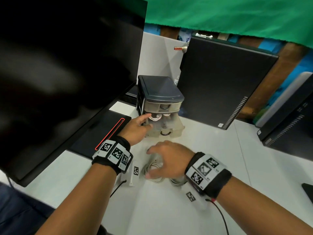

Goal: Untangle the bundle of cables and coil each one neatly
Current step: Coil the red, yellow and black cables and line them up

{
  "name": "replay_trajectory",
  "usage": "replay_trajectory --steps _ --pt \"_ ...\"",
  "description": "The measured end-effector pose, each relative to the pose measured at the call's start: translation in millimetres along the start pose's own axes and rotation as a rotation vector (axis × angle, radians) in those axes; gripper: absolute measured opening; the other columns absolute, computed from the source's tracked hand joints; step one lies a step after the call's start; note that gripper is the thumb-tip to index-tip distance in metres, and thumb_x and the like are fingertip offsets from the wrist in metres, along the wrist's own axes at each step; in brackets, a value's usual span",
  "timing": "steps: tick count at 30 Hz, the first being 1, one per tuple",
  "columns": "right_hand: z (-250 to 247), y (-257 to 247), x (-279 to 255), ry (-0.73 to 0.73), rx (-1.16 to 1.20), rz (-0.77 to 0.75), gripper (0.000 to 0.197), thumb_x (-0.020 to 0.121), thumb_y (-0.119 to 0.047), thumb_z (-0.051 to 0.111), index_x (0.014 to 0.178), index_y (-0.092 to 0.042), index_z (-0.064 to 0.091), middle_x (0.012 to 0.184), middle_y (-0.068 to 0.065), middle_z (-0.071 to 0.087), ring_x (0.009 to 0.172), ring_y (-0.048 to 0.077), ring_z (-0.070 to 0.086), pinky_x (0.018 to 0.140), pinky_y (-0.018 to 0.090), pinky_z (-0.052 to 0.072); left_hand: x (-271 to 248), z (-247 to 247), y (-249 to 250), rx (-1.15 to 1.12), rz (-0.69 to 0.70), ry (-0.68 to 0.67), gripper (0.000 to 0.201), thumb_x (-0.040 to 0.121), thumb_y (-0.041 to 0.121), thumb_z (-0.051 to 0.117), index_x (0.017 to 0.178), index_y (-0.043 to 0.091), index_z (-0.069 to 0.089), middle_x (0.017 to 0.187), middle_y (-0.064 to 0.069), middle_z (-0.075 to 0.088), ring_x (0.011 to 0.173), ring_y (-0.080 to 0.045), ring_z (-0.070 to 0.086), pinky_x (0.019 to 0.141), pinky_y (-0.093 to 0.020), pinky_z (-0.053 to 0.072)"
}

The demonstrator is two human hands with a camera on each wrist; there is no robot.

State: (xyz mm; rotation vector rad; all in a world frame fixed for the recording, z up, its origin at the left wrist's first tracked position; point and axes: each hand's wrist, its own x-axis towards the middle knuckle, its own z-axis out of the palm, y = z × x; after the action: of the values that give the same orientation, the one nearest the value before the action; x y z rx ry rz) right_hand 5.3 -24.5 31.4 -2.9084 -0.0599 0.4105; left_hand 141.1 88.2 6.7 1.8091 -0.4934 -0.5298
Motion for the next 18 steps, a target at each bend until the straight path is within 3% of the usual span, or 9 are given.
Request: replay_trajectory --steps 1,3,7,9,12,16,18 --pt "5.8 -2.5 0.6 -0.101 -0.042 0.025 0.086 0.071 -0.077 0.065 0.142 -0.033 0.045 0.133 0.000 0.056 0.121 0.022 0.050 0.100 0.043 0.047 -0.1 0.4 -0.6 0.006 0.004 0.002 0.051 0.098 0.025 0.060 0.146 0.036 0.047 0.152 0.004 0.044 0.133 -0.026 0.051 0.104 -0.041 0.043" --pt "18.0 -6.5 4.8 -0.165 -0.083 0.031 0.094 0.071 -0.074 0.069 0.149 -0.035 0.033 0.141 0.003 0.048 0.126 0.027 0.047 0.102 0.043 0.045 0.0 1.0 -2.1 0.014 0.013 0.005 0.051 0.098 0.025 0.059 0.145 0.037 0.047 0.152 0.004 0.045 0.133 -0.026 0.051 0.106 -0.043 0.043" --pt "31.0 -12.7 6.7 -0.138 -0.094 -0.020 0.060 0.085 -0.034 0.071 0.141 -0.027 0.049 0.124 0.010 0.053 0.114 0.033 0.052 0.086 0.034 0.045 0.0 0.7 -4.1 0.017 0.021 -0.002 0.051 0.099 0.027 0.058 0.146 0.040 0.044 0.154 0.004 0.043 0.133 -0.021 0.051 0.100 -0.039 0.046" --pt "29.2 -15.0 2.9 -0.126 -0.076 -0.049 0.051 0.085 -0.024 0.068 0.134 -0.023 0.056 0.118 0.010 0.055 0.110 0.032 0.055 0.082 0.033 0.045 0.5 0.6 -4.8 0.011 0.018 -0.010 0.051 0.099 0.027 0.057 0.146 0.040 0.043 0.154 0.004 0.042 0.132 -0.020 0.051 0.087 -0.029 0.050" --pt "11.7 -14.2 -5.4 -0.070 0.000 -0.081 0.045 0.084 -0.024 0.070 0.128 -0.027 0.061 0.118 0.005 0.059 0.108 0.025 0.056 0.085 0.032 0.047 1.9 0.6 -6.0 -0.010 0.011 -0.023 0.051 0.099 0.026 0.057 0.146 0.041 0.043 0.153 0.006 0.042 0.125 -0.022 0.057 0.068 -0.020 0.046" --pt "-42.0 1.4 -13.6 0.107 0.207 -0.058 0.045 0.079 -0.033 0.079 0.122 -0.033 0.065 0.117 -0.008 0.066 0.104 0.010 0.060 0.090 0.027 0.050 4.8 0.3 -8.6 -0.074 -0.015 -0.048 0.054 0.099 0.023 0.059 0.147 0.041 0.041 0.155 0.008 0.040 0.129 -0.029 0.055 0.078 -0.025 0.051" --pt "-69.9 12.9 -9.5 0.201 0.280 -0.006 0.042 0.078 -0.033 0.081 0.118 -0.035 0.067 0.109 -0.014 0.066 0.097 0.004 0.061 0.083 0.020 0.050 6.0 0.7 -9.5 -0.078 -0.018 -0.058 0.055 0.099 0.024 0.060 0.147 0.042 0.040 0.155 0.008 0.041 0.131 -0.027 0.054 0.070 -0.021 0.047"
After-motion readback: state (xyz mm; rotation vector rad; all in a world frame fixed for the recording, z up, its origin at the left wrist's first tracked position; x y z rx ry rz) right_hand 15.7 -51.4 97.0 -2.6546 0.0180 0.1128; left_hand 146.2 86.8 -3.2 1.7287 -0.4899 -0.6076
